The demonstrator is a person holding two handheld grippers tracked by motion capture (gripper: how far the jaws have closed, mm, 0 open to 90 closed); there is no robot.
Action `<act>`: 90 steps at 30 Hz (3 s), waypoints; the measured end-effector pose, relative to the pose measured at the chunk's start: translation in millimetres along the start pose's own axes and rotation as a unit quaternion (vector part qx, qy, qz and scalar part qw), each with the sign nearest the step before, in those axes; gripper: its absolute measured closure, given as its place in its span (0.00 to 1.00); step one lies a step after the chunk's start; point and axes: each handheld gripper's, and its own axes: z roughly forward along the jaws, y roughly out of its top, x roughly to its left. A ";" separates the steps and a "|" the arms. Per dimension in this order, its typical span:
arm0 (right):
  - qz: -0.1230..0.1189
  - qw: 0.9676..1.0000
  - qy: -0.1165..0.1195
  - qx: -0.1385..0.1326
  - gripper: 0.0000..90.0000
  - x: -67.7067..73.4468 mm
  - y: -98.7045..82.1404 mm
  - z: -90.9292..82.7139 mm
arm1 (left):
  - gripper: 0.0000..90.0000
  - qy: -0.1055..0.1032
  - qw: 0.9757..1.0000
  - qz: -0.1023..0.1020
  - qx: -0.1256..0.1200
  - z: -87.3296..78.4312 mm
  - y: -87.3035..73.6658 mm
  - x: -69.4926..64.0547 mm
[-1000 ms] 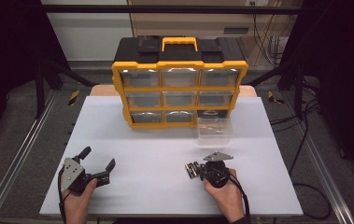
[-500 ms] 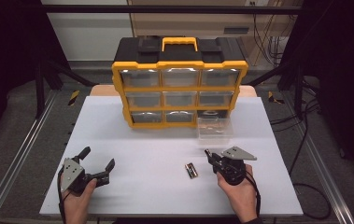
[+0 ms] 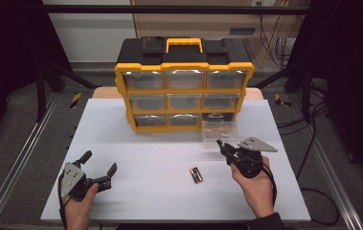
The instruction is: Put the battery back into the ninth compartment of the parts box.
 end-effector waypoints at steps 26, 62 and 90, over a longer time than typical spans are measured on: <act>-0.047 0.998 0.018 0.038 0.85 -21.1 64.9 7.9 | 0.01 0.002 1.000 -0.001 -0.002 -0.9 0.1 0.8; -0.084 0.985 0.035 0.148 0.85 -30.9 86.9 50.2 | 0.01 0.004 1.000 0.000 -0.003 -1.6 0.3 1.7; -0.072 0.984 0.025 0.159 0.76 -35.0 82.8 74.1 | 0.01 0.002 1.000 0.001 -0.002 -0.9 0.4 0.6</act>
